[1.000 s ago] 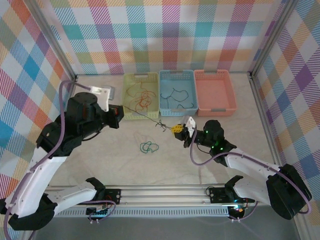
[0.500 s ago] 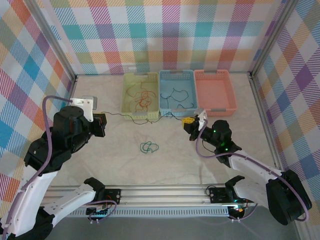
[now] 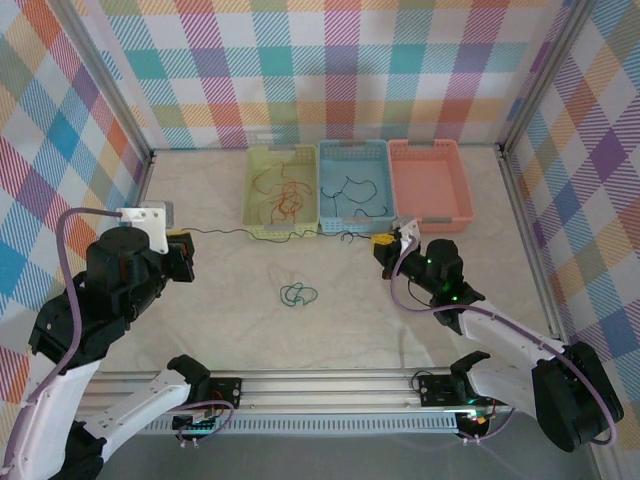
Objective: Untangle the cables
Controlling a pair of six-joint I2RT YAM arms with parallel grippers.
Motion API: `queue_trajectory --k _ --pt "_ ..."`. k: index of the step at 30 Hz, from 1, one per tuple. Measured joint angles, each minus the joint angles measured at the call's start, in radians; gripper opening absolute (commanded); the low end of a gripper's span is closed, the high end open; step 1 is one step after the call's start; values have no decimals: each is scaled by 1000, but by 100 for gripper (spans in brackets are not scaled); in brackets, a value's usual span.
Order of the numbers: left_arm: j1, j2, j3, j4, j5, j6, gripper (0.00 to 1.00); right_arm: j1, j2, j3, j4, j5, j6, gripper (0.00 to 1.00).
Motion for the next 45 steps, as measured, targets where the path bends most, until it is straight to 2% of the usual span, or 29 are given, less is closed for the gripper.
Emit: queue_trajectory --k 7,12,19,24,26,28,31,36,41,45 --pt "0 -61 42 -23 -65 11 0 0 13 1 -47 68 -37 0" --pt "0 -79 33 -53 -47 -10 0 2 32 24 -67 -40 -50 0" --pt "1 -177 -247 -54 89 -121 0 26 2 49 -69 -127 -68 0" --pt "1 -197 -421 -41 182 -190 13 27 -48 45 -47 -156 -69 0" --pt "1 -199 -459 -21 215 -216 36 27 -58 43 -40 -168 -69 0" --pt "1 -196 -473 -4 238 -229 54 27 -60 43 -36 -177 -69 0" --pt "1 -192 -476 32 273 -245 67 27 -60 42 -32 -190 -69 0" --pt "1 -161 -497 141 377 -269 68 27 -60 40 -26 -217 -69 0" --pt "-2 -106 -618 378 543 -290 68 27 -60 40 -7 -246 -69 0" --pt "-26 -1 -654 551 606 -275 70 27 -60 39 3 -262 -68 0"
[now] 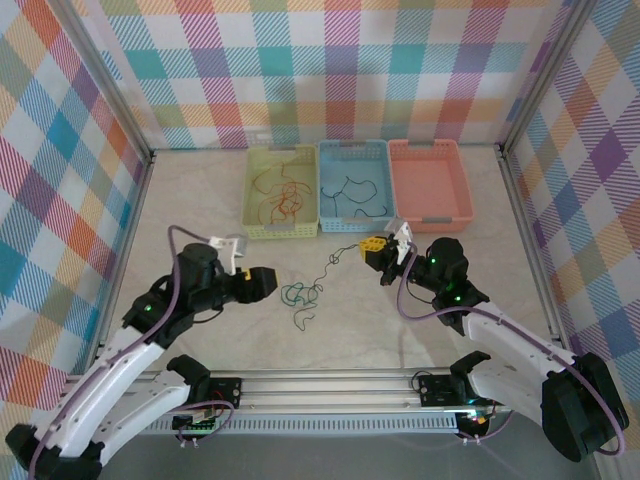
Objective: Untangle the cables
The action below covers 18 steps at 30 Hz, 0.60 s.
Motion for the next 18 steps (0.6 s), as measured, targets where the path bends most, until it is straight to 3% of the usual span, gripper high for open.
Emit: queue_trajectory --k 7,18 --pt "-73 232 0 261 68 130 71 0 0 -14 19 -21 7 0" --pt "-92 465 10 440 141 299 70 0 -6 -16 42 -37 23 0"
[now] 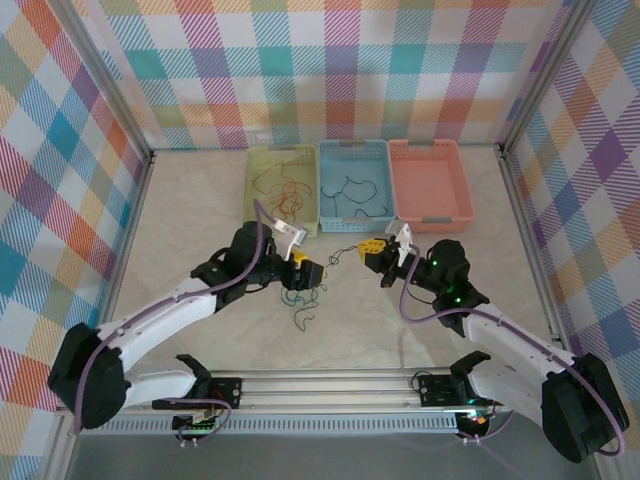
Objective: Untangle the cables
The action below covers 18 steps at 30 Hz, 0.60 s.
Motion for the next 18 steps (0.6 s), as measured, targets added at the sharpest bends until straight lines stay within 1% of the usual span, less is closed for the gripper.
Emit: queue_trajectory --k 3,11,15,18 --pt "-1 56 6 7 23 10 70 0 0 0 0 0 0 0" --pt "-1 80 53 11 93 32 66 0 -9 0 0 1 0 0" --pt "-1 80 55 11 136 35 66 0 -12 -1 -1 1 0 0" --pt "-1 80 55 11 169 35 68 0 -13 -1 -1 1 2 0"
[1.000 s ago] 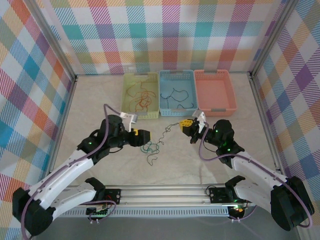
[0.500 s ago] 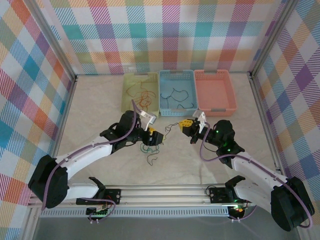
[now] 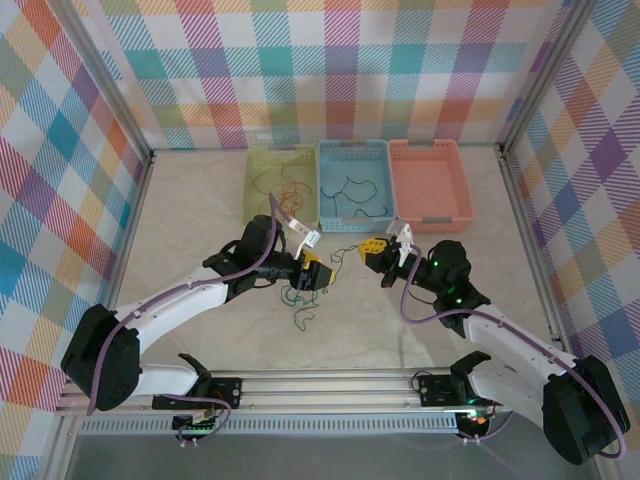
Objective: Untangle the cables
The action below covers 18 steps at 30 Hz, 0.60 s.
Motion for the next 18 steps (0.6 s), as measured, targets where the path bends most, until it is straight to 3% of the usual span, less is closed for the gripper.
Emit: queue_trajectory --k 7,18 --pt "0 13 2 3 74 -2 71 0 -16 -2 1 5 2 0" --pt "-16 64 19 26 101 -6 64 0 -20 -15 4 8 18 0"
